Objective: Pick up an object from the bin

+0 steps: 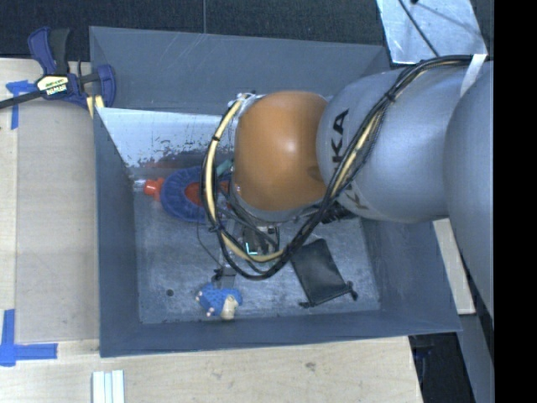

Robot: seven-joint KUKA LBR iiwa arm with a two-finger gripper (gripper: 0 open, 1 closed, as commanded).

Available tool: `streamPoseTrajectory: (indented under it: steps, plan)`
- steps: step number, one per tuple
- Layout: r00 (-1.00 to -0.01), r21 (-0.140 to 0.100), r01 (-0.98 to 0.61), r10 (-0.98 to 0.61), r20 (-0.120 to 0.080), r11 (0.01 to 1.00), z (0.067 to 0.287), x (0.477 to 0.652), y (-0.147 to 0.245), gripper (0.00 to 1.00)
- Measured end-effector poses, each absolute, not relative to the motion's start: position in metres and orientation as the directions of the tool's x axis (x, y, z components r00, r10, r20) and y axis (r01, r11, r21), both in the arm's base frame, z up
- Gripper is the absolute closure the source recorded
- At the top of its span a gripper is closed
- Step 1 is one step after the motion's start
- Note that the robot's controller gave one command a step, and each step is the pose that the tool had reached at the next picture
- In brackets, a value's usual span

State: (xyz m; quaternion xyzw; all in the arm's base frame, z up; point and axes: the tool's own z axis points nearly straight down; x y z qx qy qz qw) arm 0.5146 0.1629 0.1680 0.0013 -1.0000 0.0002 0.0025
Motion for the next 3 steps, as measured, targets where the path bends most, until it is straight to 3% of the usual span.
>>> streamPoseTrajectory:
  steps: [1,2,3]
  plan:
    - [-0.981,0.000,-0.196,-0.196,-0.005,0.981,0.099,0.623,0.155,0.00]
    - [-0.981,0.001,-0.195,-0.195,-0.002,0.981,0.101,0.621,0.156,1.00]
    - [-0.982,0.001,-0.186,-0.186,-0.013,0.983,0.262,0.602,0.174,1.00]
